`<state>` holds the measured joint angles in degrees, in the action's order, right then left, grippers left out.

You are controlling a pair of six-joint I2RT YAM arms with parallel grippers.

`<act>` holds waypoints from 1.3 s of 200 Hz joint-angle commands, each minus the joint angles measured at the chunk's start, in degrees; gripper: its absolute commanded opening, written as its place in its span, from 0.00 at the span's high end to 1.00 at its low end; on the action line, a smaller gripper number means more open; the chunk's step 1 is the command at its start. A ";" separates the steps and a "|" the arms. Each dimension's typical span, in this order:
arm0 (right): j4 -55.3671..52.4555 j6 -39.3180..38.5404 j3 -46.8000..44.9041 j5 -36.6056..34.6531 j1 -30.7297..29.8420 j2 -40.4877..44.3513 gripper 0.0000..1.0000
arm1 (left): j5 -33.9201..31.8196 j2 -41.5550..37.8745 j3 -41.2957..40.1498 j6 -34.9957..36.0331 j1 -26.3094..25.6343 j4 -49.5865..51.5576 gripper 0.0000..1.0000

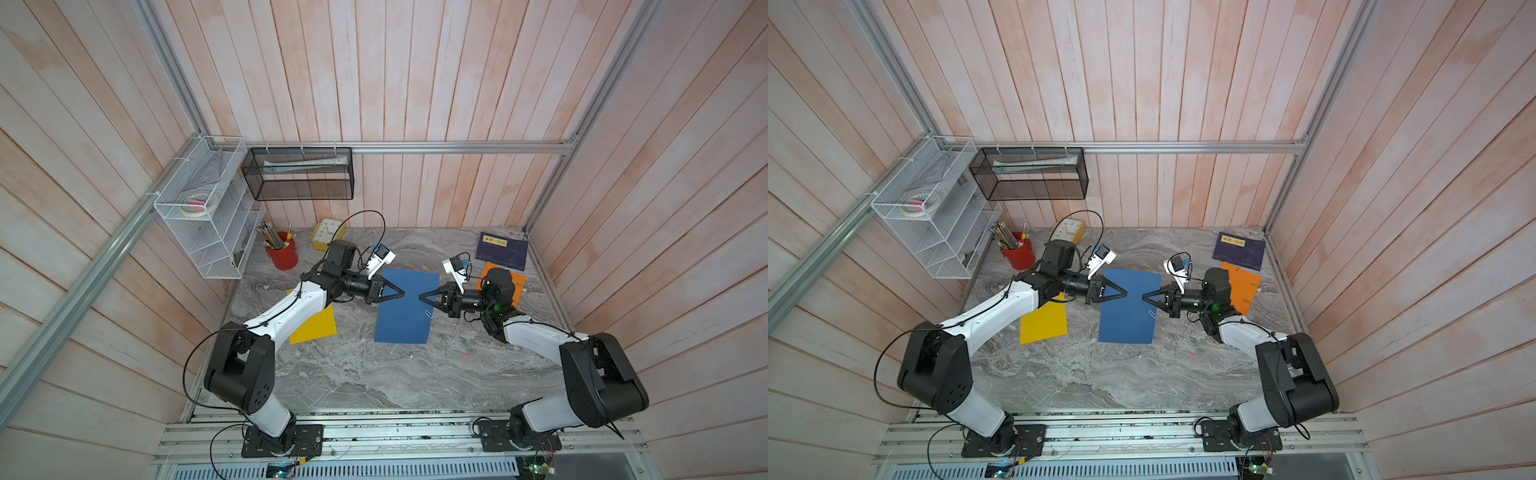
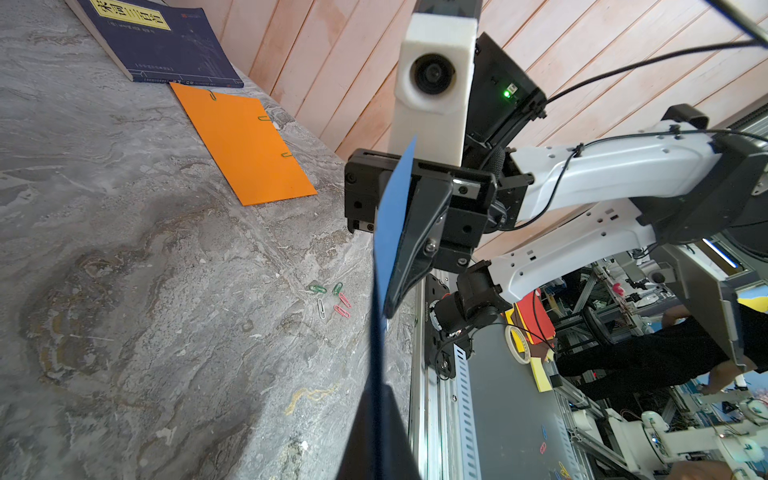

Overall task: Unclip the paperclips from the documents
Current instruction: Adjust the document.

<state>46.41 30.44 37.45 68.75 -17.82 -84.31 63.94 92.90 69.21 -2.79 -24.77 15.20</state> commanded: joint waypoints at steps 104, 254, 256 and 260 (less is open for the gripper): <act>7.06 6.80 0.39 1.19 2.53 -0.67 1.00 | -0.96 -2.70 -4.80 -5.01 -0.13 -5.00 0.82; 1.39 3.95 0.64 0.50 2.36 -0.29 0.83 | 0.00 -3.16 -6.37 -7.01 -0.02 -8.20 1.00; 1.27 3.89 0.55 0.55 2.36 -0.32 0.81 | 0.03 -3.21 -6.37 -7.02 0.03 -8.29 1.00; 1.08 3.84 0.44 0.64 2.36 -0.17 0.79 | 0.04 -3.32 -6.45 -7.17 0.10 -8.42 1.00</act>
<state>49.56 36.32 37.45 68.93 -15.49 -84.44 63.00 91.74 63.57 -9.47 -24.77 8.95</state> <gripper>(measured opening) 0.160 0.050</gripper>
